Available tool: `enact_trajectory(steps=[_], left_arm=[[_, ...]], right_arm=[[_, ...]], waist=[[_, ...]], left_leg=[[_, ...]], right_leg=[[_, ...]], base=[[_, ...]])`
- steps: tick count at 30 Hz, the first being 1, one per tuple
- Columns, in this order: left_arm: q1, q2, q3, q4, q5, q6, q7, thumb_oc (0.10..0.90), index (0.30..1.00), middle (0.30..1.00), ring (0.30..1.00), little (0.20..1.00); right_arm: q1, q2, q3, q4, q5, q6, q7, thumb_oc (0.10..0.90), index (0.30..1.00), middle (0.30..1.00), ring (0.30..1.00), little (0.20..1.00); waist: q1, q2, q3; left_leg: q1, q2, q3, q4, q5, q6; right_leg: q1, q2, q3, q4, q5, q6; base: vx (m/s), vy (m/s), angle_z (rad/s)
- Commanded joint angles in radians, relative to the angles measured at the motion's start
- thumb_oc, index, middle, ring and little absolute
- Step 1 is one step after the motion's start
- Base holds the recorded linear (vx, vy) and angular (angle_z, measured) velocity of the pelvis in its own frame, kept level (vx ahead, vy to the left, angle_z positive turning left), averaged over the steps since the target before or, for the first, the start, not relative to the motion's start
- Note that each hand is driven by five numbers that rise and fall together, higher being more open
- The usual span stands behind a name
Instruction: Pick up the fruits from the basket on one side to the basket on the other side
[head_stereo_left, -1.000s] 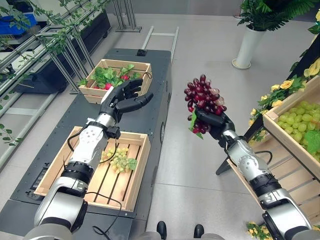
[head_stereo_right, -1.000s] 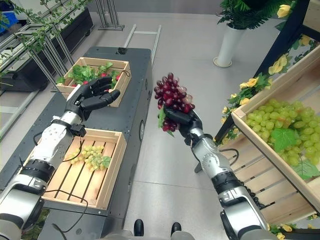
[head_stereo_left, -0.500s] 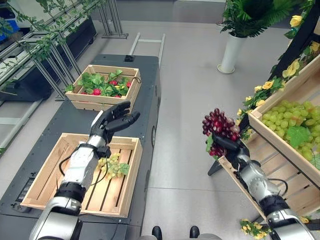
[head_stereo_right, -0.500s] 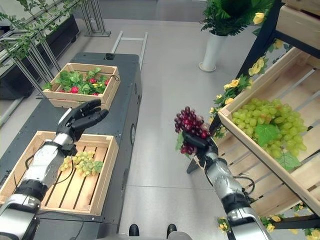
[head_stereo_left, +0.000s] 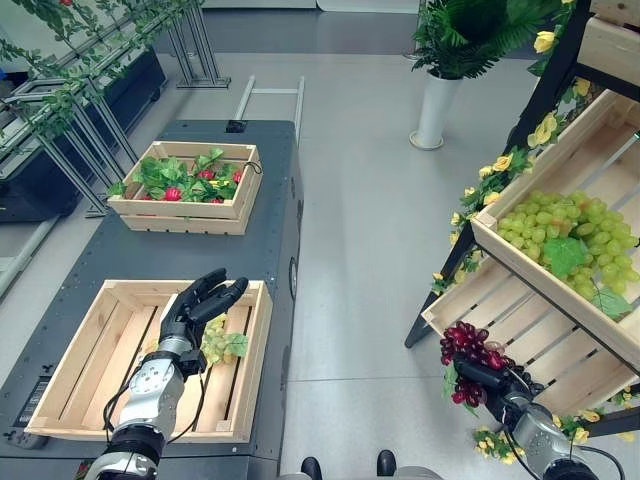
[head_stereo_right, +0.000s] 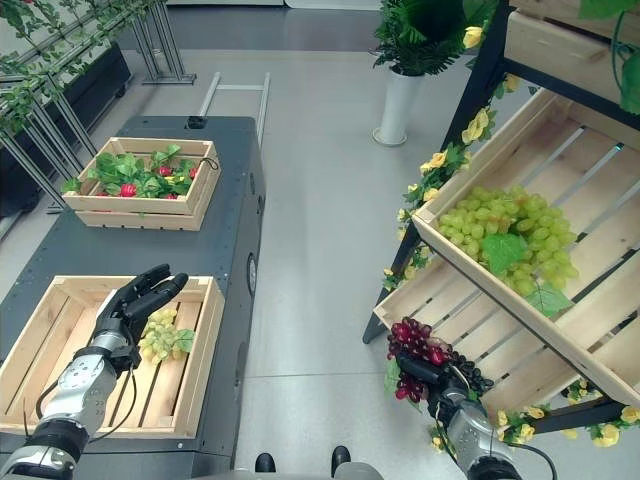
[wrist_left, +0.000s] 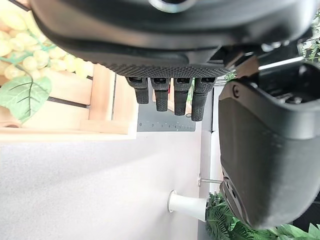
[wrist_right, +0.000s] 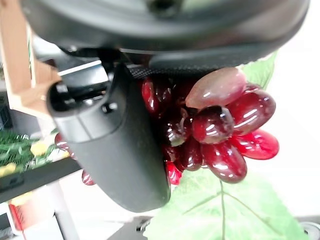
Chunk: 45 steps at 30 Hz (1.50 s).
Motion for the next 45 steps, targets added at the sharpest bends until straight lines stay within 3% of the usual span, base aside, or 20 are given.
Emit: enact_trajectory(steps=[1, 8, 13, 17, 25, 34, 41, 42, 45], left_arm=[[-0.158, 0.012, 0.030, 0.013, -0.050, -0.158, 0.018, 0.800, 0.900, 0.900, 0.900, 0.900], [-0.218, -0.001, -0.014, -0.028, -0.017, -0.182, 0.046, 0.800, 0.900, 0.900, 0.900, 0.900], [-0.227, 0.005, -0.036, -0.073, -0.027, -0.167, 0.066, 0.800, 0.900, 0.900, 0.900, 0.900], [-0.227, 0.018, -0.065, -0.145, -0.035, -0.168, 0.082, 0.800, 0.900, 0.900, 0.900, 0.900], [-0.236, 0.054, -0.095, -0.250, -0.051, -0.151, 0.095, 0.800, 0.900, 0.900, 0.900, 0.900], [-0.223, 0.086, -0.118, -0.335, -0.056, -0.130, 0.086, 0.800, 0.900, 0.900, 0.900, 0.900], [-0.227, 0.138, -0.120, -0.377, -0.070, -0.104, 0.066, 0.800, 0.900, 0.900, 0.900, 0.900], [-0.230, 0.145, -0.125, -0.384, -0.071, -0.102, 0.063, 0.800, 0.900, 0.900, 0.900, 0.900], [-0.231, 0.156, -0.126, -0.381, -0.077, -0.108, 0.053, 0.800, 0.900, 0.900, 0.900, 0.900]], right_arm=[[-0.184, -0.095, -0.064, 0.014, 0.060, -0.166, -0.002, 0.400, 0.300, 0.300, 0.300, 0.300], [-0.255, -0.158, -0.125, 0.003, 0.087, -0.194, -0.071, 0.400, 0.300, 0.300, 0.300, 0.300], [-0.286, -0.218, -0.164, -0.024, 0.088, -0.216, -0.123, 0.400, 0.300, 0.300, 0.300, 0.300], [-0.338, -0.294, -0.181, -0.038, 0.082, -0.278, -0.192, 0.400, 0.300, 0.300, 0.300, 0.300], [-0.435, -0.418, -0.202, -0.018, 0.082, -0.304, -0.280, 0.400, 0.300, 0.300, 0.300, 0.300], [-0.532, -0.558, -0.191, 0.111, 0.019, -0.232, -0.302, 0.400, 0.300, 0.300, 0.300, 0.300], [-0.541, -0.598, -0.148, 0.120, -0.014, -0.204, -0.282, 0.400, 0.300, 0.300, 0.300, 0.300], [-0.549, -0.604, -0.142, 0.127, -0.019, -0.194, -0.293, 0.800, 0.900, 0.900, 0.900, 0.900], [-0.569, -0.610, -0.126, 0.148, -0.046, -0.173, -0.303, 0.800, 0.900, 0.900, 0.900, 0.900]], waist=[[0.005, -0.002, 0.055], [0.006, -0.020, 0.188], [0.004, -0.023, 0.233], [0.013, -0.022, 0.283], [0.028, -0.019, 0.324], [0.052, -0.026, 0.337], [0.060, -0.037, 0.337], [0.061, -0.038, 0.337], [0.064, -0.038, 0.337]], left_leg=[[-0.089, -0.007, -0.034, 0.182, -0.127, -0.016], [-0.261, 0.004, -0.031, 0.439, -0.204, -0.015], [-0.352, 0.005, -0.039, 0.556, -0.241, -0.017], [-0.455, 0.003, -0.061, 0.659, -0.268, -0.008], [-0.562, -0.004, -0.068, 0.760, -0.296, 0.006], [-0.646, 0.006, -0.090, 0.841, -0.316, 0.004], [-0.681, 0.015, -0.098, 0.860, -0.317, 0.006], [-0.684, 0.018, -0.098, 0.859, -0.317, 0.006], [-0.686, 0.023, -0.097, 0.857, -0.317, 0.006]], right_leg=[[-0.074, 0.018, -0.074, 0.190, -0.097, -0.053], [-0.214, -0.007, -0.105, 0.399, -0.152, -0.075], [-0.293, -0.018, -0.110, 0.497, -0.180, -0.089], [-0.391, -0.022, -0.105, 0.609, -0.207, -0.102], [-0.510, -0.025, -0.104, 0.754, -0.244, -0.105], [-0.583, -0.021, -0.110, 0.827, -0.260, -0.108], [-0.615, -0.018, -0.112, 0.847, -0.258, -0.106], [-0.621, -0.019, -0.114, 0.849, -0.257, -0.105], [-0.625, -0.019, -0.116, 0.851, -0.258, -0.102]], base=[[-0.17, -0.036, -0.10], [-0.12, 0.008, -0.07], [-0.02, 0.032, 0.04], [-0.01, -0.003, 0.02], [-0.01, -0.028, 0.06], [0.02, -0.054, 0.03], [0.00, -0.061, 0.05], [-0.01, -0.048, 0.00], [0.00, -0.018, 0.02]])
